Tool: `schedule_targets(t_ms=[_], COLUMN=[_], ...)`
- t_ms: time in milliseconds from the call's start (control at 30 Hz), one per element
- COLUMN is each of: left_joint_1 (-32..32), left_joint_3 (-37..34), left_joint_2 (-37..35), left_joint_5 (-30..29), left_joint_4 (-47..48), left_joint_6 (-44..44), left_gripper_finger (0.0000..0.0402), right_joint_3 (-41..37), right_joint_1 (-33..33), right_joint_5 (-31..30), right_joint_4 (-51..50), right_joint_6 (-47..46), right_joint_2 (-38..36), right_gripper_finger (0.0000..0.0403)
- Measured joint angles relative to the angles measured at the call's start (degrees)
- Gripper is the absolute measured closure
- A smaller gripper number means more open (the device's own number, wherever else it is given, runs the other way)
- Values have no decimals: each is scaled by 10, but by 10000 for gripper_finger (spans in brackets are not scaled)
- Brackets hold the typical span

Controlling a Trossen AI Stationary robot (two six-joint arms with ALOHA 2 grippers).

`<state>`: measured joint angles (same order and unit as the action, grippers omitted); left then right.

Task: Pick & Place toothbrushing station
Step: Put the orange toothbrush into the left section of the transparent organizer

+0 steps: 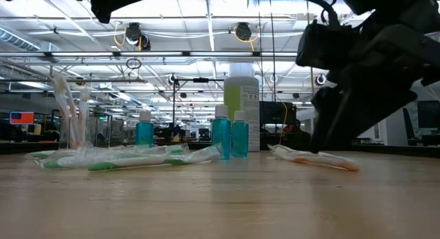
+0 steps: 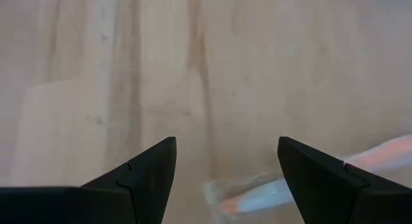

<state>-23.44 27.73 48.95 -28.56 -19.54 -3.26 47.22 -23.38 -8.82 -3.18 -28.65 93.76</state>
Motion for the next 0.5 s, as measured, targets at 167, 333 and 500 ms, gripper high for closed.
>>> schedule_targets(t_ms=[167, 333, 500], left_joint_1=[0, 0, 0], left_joint_3=[0, 0, 0], left_joint_2=[2, 2, 2], left_joint_5=[0, -2, -5], left_joint_4=[15, 18, 22], left_joint_6=[-3, -5, -17], left_gripper_finger=[163, 163, 163], right_joint_3=[0, 0, 0], right_joint_1=[0, 0, 0], right_joint_5=[-1, -37, -52], right_joint_4=[-115, -219, -229], right_joint_6=[-73, -105, -68], right_joint_2=[-13, -42, -82], right_gripper_finger=[140, 140, 140])
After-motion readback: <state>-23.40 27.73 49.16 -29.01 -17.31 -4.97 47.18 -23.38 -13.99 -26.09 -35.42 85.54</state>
